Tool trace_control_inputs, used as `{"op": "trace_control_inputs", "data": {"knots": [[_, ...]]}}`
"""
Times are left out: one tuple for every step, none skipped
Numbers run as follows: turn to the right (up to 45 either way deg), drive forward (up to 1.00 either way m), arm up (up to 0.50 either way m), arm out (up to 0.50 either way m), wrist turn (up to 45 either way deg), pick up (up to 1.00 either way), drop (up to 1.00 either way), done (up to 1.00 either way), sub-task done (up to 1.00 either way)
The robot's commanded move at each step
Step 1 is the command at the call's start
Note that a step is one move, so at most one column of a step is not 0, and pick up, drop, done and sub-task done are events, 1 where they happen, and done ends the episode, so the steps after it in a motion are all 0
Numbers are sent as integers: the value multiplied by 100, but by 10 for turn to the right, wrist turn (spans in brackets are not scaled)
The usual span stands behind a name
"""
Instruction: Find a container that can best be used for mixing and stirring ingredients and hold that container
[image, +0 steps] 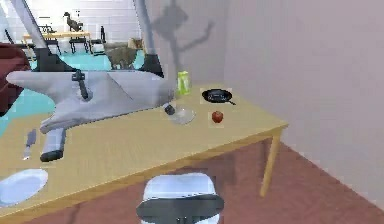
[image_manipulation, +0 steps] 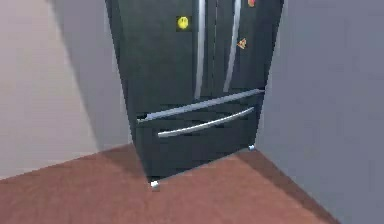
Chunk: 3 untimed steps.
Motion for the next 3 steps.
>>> {"op": "trace_control_inputs", "data": {"knots": [[390, 0, 0, 0, 0, 0, 0, 0, 0], [0, 50, 0, 0, 0, 0, 0, 0, 0], [-120, 0, 0, 0, 0, 0, 0, 0, 0]]}}
